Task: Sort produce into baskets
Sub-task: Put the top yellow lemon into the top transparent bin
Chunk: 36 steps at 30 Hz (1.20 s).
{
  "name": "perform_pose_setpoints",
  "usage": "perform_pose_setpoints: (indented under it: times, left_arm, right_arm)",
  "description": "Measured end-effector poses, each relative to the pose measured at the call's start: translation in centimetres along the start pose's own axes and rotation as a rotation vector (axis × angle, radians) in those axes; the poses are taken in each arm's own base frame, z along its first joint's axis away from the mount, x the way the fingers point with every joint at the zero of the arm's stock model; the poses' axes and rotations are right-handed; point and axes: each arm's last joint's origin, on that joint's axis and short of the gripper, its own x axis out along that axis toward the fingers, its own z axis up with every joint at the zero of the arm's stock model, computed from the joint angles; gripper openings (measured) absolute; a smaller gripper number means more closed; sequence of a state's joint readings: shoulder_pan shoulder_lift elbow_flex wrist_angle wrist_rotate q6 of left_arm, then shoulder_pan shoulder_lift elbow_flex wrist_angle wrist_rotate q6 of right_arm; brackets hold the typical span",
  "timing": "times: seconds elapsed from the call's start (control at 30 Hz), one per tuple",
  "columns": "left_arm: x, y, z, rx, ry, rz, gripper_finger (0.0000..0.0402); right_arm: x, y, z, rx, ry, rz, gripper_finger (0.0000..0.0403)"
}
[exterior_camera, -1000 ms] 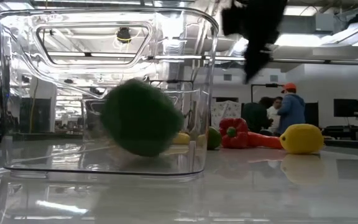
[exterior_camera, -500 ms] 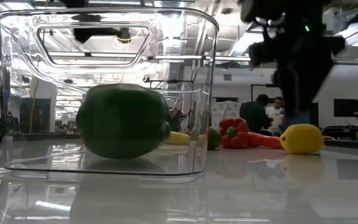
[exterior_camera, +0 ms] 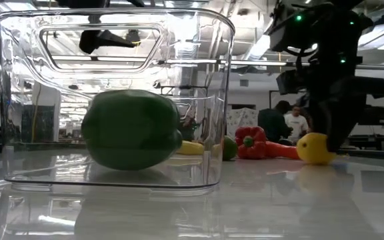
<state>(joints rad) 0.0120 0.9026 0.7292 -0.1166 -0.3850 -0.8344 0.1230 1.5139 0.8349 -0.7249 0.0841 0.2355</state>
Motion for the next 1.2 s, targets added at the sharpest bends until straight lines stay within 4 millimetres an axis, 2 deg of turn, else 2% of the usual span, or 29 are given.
perform_pose_setpoints:
  times: [0.2,0.4,0.57,0.67,0.87,1.07,1.2]
  left_arm:
    - [1.2,-0.3,-0.5,-0.023,0.025,-0.024,0.0386]
    - [0.4,-1.0,0.1,-0.028,-0.004,-0.11,0.0386]
    - [-1.5,-1.4,1.5,-0.005,-0.1,-0.172,0.0386]
    - [-2.3,-1.1,1.7,0.002,-0.097,-0.166,0.0386]
    - [-3.6,-0.5,1.9,0.014,-0.07,-0.15,0.0386]
    - [-5.2,-0.4,2.7,0.016,-0.113,-0.193,0.0386]
    - [-6.2,-0.3,3.0,-0.003,-0.122,-0.235,0.0386]
  right_arm:
    - [-0.7,0.2,1.0,-0.038,-0.046,0.012,0.0231]
    - [-4.4,0.0,4.2,-0.052,-0.164,0.015,0.0231]
    - [-7.9,-2.2,8.2,0.056,-0.367,0.018,0.0231]
    - [-8.9,-4.0,10.6,0.118,-0.421,0.0,0.0231]
    - [-9.6,-7.1,16.8,0.18,-0.505,-0.031,0.0231]
    - [-9.3,-8.2,23.2,0.135,-0.592,-0.035,0.0236]
    - [-8.7,-9.2,26.2,0.141,-0.643,-0.047,0.025]
